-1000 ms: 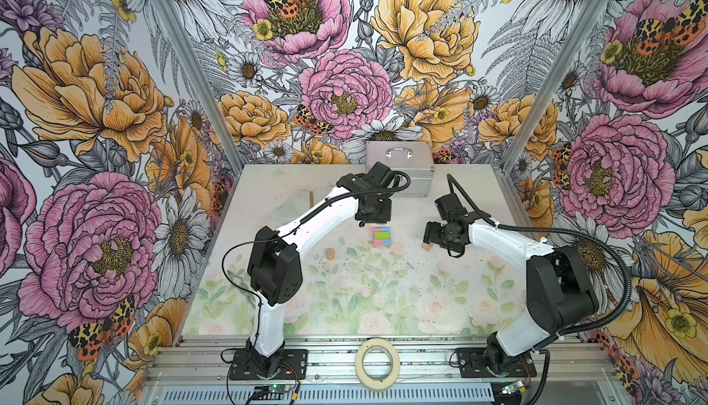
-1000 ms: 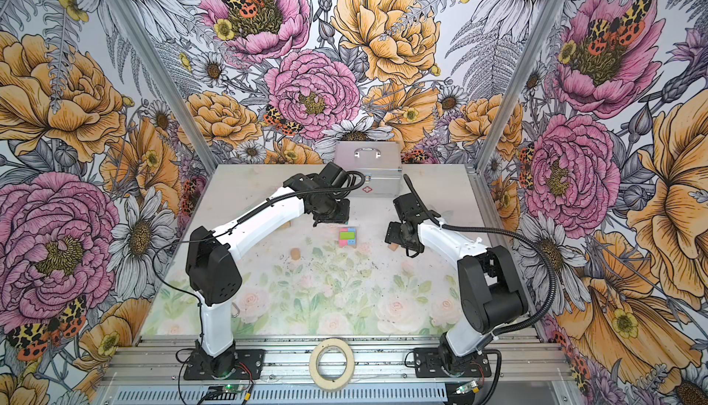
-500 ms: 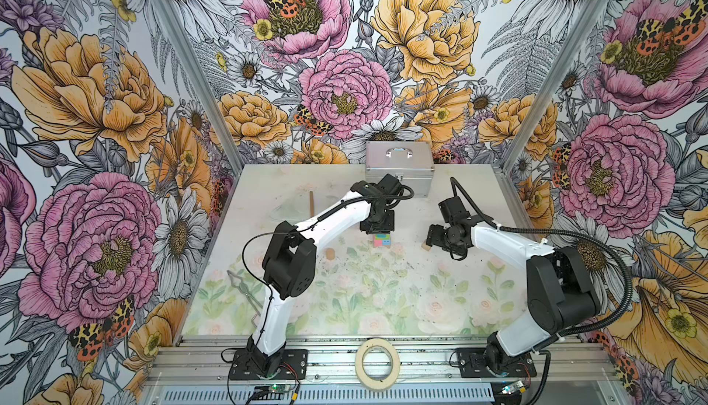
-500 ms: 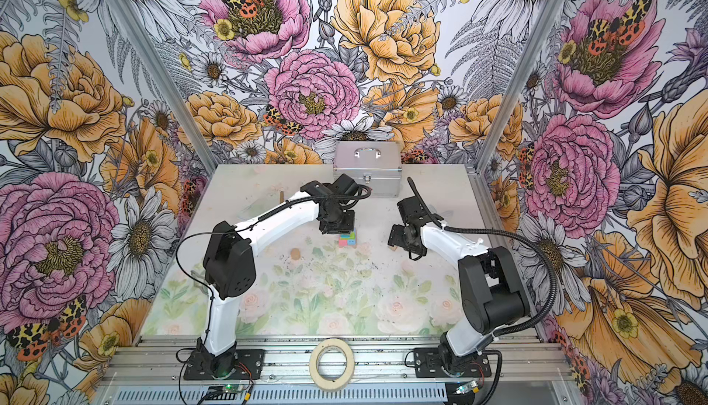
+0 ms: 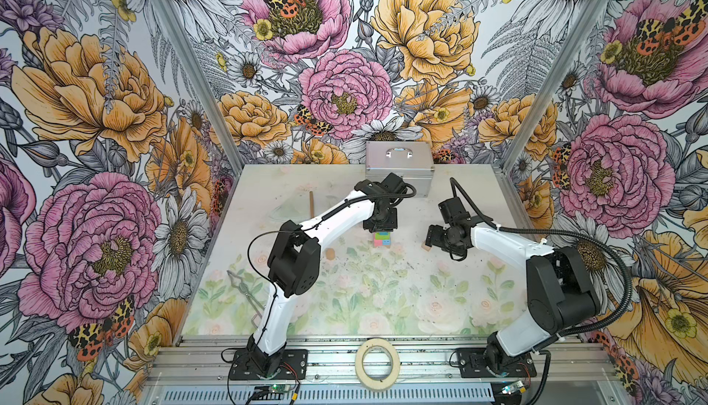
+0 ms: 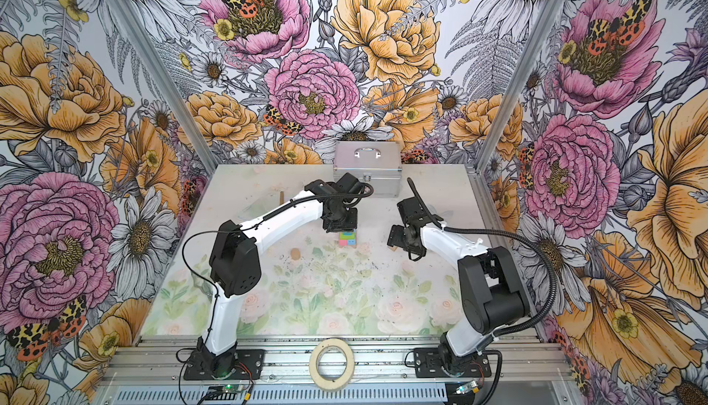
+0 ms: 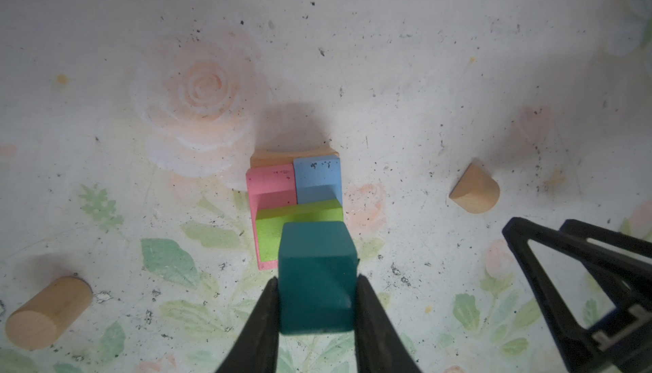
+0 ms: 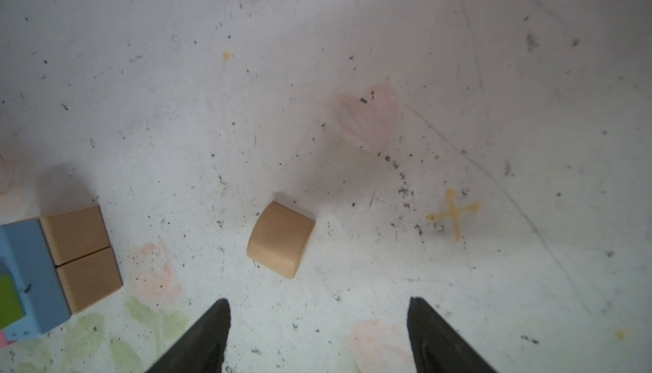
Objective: Build the wood block tower
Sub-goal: 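Lower the teal cube onto the lime-green block with the left gripper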
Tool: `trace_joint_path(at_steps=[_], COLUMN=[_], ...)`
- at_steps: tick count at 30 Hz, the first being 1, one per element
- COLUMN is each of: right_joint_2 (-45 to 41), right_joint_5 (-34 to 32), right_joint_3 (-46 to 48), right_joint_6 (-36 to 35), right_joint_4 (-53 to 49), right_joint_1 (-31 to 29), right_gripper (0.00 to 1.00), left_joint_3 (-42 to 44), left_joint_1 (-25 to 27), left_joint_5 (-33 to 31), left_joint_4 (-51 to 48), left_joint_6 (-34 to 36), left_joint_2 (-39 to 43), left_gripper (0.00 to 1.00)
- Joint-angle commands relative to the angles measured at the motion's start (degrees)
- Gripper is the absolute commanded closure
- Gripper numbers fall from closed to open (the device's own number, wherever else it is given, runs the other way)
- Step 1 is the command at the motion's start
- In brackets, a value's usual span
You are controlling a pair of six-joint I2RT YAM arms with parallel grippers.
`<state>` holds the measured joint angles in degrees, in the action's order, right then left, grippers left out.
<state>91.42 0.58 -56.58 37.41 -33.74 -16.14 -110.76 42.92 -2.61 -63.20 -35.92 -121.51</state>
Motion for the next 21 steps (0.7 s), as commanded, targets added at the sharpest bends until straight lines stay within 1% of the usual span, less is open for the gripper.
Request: trace_joint_path(at_steps=[1, 10, 21], right_joint_2=[-1.42, -1.79, -1.68], right_joint_5=[0.32, 0.5, 0.56], right_joint_3=[0.39, 0.97, 1.12], right_joint_6=[-0.51, -0.31, -0.14], right_joint_4=[1.26, 1.48, 1.57], right_joint_1=[0.38, 0.33, 0.43], right_gripper=[0.19, 0.19, 0.19], left_joint_3=[-1.14, -0.78, -0.6], left_joint_1=[0.42, 0.88, 1.13], left_joint_5=[-1.77, -3.34, -3.71], left_joint_4=[-0.25, -0.78, -0.79], left_joint_6=[-0.97, -1.89, -2.31], left_joint_2=[-0.54, -0.82, -1.46], left_gripper=[1.0, 1.0, 1.0])
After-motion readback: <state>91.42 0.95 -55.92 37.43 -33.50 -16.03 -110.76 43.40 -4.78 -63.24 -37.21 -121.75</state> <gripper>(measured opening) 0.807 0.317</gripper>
